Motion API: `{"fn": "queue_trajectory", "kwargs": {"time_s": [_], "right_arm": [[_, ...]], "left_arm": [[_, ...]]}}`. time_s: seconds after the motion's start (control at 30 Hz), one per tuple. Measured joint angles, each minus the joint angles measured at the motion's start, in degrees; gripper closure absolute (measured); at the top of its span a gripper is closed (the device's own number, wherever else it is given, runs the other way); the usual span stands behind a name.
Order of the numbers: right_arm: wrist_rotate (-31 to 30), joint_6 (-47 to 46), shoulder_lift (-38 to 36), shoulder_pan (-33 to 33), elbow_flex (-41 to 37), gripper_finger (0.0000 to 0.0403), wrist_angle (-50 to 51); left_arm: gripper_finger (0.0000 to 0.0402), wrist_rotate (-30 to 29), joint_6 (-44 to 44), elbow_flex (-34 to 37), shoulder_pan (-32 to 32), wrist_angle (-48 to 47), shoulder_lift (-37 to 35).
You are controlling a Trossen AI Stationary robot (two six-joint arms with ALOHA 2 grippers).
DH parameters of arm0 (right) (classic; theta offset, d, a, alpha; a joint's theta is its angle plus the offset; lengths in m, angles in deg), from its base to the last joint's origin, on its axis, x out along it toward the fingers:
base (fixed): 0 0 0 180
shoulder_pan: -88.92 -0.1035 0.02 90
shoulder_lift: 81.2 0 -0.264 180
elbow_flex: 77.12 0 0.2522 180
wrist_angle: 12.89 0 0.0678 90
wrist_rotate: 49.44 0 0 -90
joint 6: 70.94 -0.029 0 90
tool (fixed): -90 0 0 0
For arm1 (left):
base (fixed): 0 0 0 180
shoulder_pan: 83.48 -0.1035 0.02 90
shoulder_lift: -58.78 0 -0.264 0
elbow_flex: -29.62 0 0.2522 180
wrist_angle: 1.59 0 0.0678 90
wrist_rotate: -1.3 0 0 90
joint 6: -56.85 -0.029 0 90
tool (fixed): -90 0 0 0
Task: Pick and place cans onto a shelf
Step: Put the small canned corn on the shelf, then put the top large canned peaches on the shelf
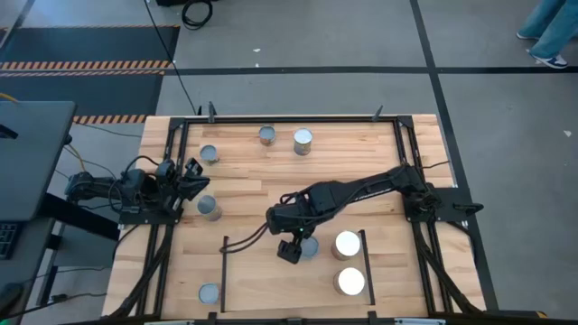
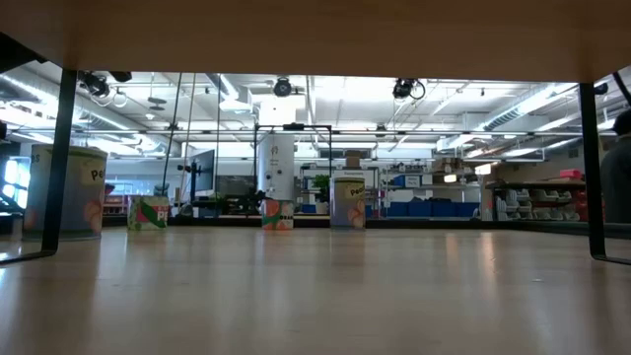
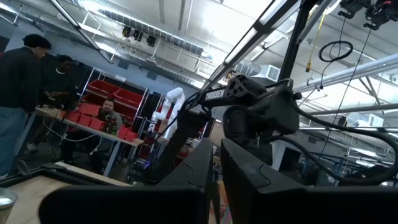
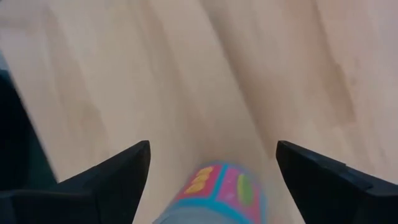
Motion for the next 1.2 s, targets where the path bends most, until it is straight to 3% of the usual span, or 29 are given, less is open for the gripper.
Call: {"fn": "queue_trajectory", "kwargs": {"time_s": [0.3,0.6,0.83,1.1,1.2], "right_arm": [[5.39,-3.22,-0.07,-0.01,0.01,0.0052,0.39],[16.01,-2.55,-0.55,1.10,4.96,0.0053,2.81],[4.70,-0.16,-0.53,5.57,7.07,0.0053,2.94],[-3.29,13.35,-1.98,14.08,7.01,0.0053,6.24],[-11.87,17.63,-2.14,17.28,7.01,0.0053,7.04]], "left_arm": [[0.0363,-0.62,-0.02,0.00,-0.01,-0.01,0.00],[0.0363,-0.62,-0.04,0.00,-0.01,-0.26,0.00],[0.0363,-0.62,-0.07,0.00,0.00,-0.45,0.00],[0.0363,-0.62,-0.07,0.00,-0.02,-0.47,0.02],[0.0363,-0.62,-0.07,0.00,0.00,-0.44,0.01]]}}
